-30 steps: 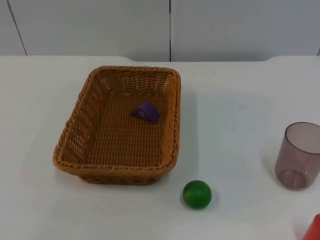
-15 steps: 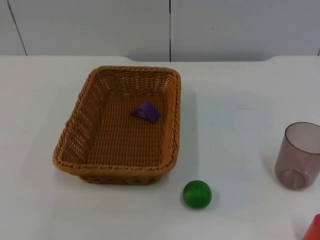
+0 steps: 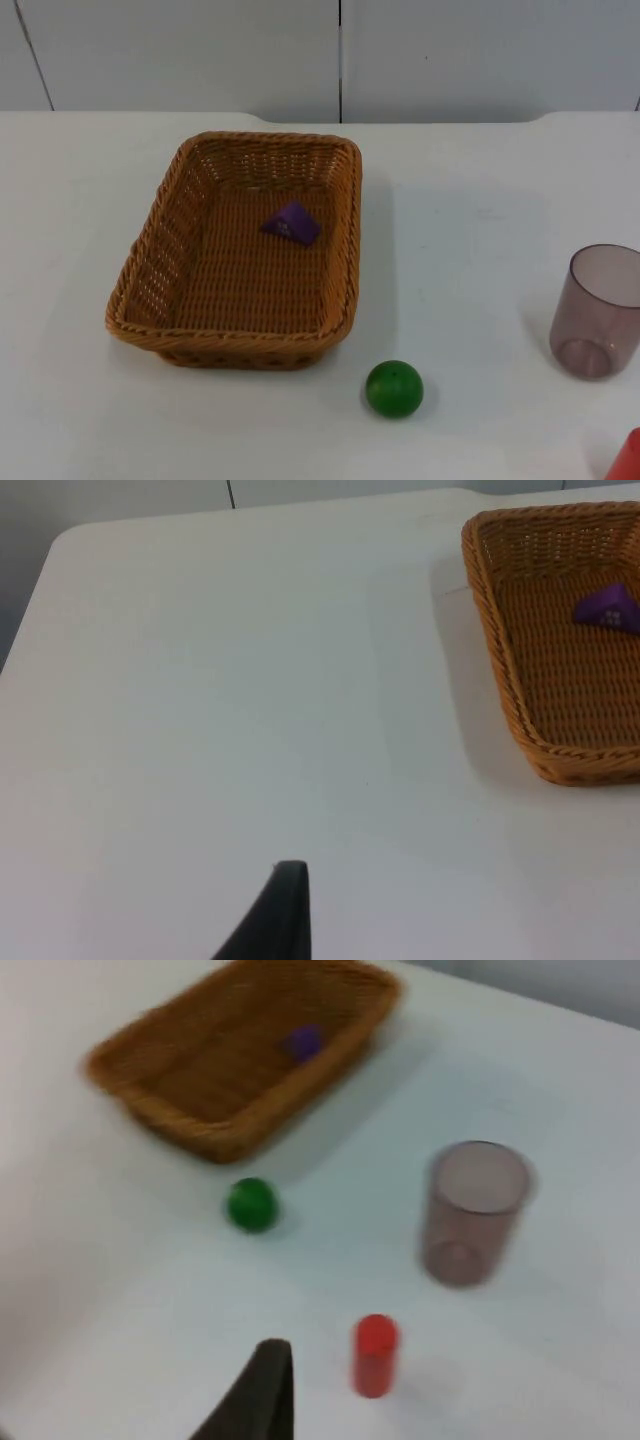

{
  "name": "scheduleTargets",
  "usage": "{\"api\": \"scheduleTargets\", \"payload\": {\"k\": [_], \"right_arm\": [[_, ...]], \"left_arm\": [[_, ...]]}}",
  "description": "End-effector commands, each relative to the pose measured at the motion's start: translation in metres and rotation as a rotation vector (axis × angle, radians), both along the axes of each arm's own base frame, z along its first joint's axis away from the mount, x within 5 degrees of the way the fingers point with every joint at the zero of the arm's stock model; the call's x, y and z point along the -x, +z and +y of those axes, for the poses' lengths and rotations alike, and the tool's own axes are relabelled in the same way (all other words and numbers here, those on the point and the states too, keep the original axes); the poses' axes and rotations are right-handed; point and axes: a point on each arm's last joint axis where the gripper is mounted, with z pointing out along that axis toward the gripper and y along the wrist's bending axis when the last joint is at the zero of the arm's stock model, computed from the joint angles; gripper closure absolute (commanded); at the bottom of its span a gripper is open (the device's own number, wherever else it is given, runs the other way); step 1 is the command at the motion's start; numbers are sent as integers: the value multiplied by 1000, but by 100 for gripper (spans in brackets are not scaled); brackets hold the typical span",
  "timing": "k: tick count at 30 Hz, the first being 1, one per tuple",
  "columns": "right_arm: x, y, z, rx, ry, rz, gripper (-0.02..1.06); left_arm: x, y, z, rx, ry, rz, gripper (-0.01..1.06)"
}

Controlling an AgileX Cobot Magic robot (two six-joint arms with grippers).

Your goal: Pick up the basket with the left hand and place the triangular block into the basket with the right hand.

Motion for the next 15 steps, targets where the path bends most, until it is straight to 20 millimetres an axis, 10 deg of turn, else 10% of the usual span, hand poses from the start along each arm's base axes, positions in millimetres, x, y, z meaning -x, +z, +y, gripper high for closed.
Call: {"api": "scheduleTargets", "payload": {"k": [1, 15], "right_arm": [[1, 0, 1, 4, -108, -9, -1], [2, 0, 3, -3, -423, -7, -1]], "left_arm": [[0, 0, 0, 8, 6, -11, 0], [0, 0, 0, 8, 6, -11, 0]]}}
